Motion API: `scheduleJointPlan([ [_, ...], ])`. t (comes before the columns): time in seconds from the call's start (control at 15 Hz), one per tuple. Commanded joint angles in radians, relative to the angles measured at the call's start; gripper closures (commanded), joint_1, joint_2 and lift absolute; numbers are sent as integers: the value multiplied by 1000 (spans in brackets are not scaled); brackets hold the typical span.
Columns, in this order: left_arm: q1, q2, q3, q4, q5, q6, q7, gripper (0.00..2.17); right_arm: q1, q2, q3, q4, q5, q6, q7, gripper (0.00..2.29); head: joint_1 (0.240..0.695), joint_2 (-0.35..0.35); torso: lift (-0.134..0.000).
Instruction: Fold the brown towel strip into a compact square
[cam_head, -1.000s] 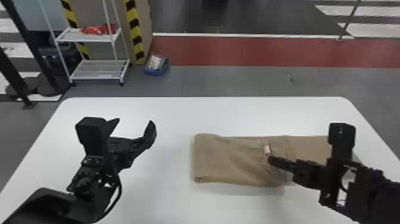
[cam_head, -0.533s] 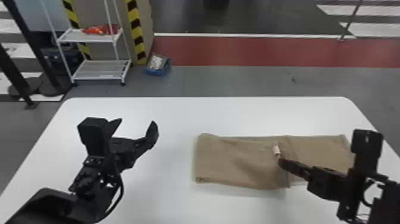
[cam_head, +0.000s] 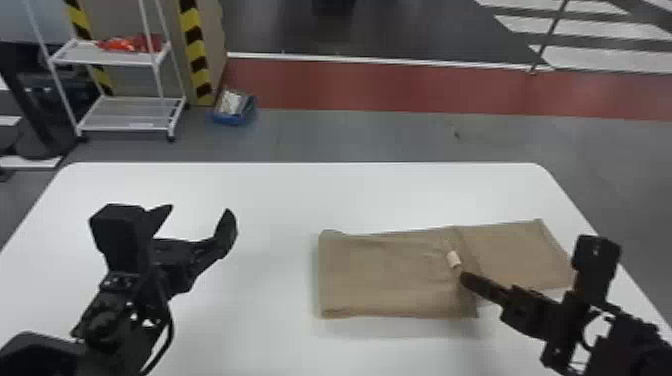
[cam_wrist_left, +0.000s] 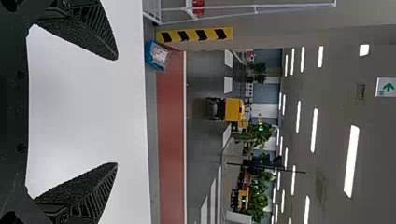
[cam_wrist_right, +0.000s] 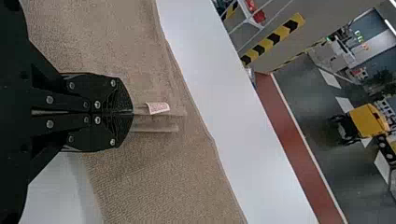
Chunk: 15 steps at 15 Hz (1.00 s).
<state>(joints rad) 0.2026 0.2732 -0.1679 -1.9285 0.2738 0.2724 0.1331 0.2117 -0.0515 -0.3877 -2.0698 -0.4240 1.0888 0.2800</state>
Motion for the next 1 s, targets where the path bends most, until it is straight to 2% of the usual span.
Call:
scheduleJointPlan([
  [0.0,11,1,4,-10,-2,0,2,80,-17,1,17,56,24,0,-21,1416,695,-99,-124],
  [0.27,18,1,-1,-21,-5,0,2,80,11,1,36,23,7,6,-22,1406,695,-97,-124],
  [0.33,21,1,1,-26,-5,0,2,80,26,4,35,-12,-1,12,-27,1322,695,-90,-124],
  [0.4,21,1,1,-29,-5,0,0,80,44,9,29,-44,-4,12,-44,1028,695,-88,-124],
  [0.53,23,1,1,-32,-5,3,0,80,58,9,12,-75,-13,24,-50,677,695,-90,-124],
  [0.93,26,1,-15,-32,-7,0,0,83,34,4,1,-81,10,36,-85,660,695,-118,-124],
])
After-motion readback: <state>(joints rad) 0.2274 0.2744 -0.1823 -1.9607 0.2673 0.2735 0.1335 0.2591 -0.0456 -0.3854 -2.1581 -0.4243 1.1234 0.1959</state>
